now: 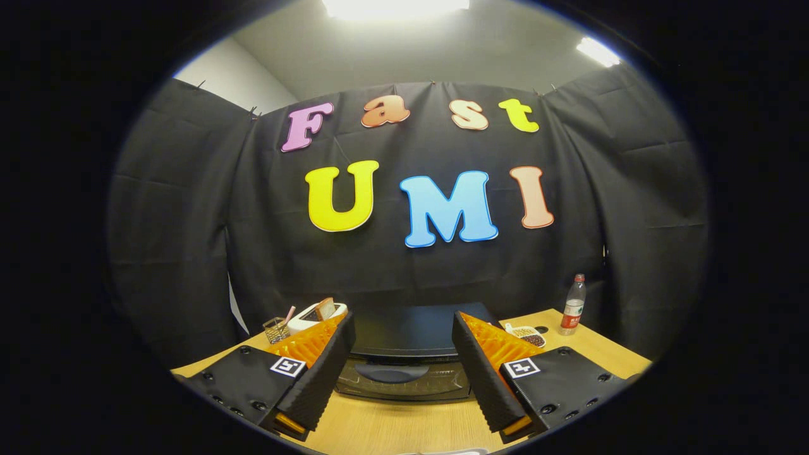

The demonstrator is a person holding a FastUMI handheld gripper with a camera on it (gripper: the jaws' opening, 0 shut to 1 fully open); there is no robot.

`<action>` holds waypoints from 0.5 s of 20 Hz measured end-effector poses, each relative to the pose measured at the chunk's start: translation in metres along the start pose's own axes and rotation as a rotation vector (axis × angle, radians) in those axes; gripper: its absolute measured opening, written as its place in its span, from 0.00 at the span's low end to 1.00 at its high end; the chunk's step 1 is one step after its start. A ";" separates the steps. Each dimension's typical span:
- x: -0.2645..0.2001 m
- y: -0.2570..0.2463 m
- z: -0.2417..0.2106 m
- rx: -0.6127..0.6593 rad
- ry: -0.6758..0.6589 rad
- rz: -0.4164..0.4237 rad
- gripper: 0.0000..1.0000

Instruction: Open the toaster oven, put the food inside, and close the toaster oven door.

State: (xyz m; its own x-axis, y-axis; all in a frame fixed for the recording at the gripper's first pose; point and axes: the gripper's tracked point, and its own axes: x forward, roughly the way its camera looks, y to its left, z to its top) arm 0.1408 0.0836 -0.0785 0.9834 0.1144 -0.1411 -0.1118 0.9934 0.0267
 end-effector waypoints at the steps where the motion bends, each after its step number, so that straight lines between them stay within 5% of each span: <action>1: 0.006 0.001 -0.005 -0.001 0.009 0.000 0.98; 10: 0.051 0.010 -0.052 -0.019 0.113 -0.006 0.98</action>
State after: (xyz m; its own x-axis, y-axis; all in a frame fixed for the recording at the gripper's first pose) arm 0.1826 0.1003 -0.1367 0.9617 0.1076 -0.2522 -0.1093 0.9940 0.0071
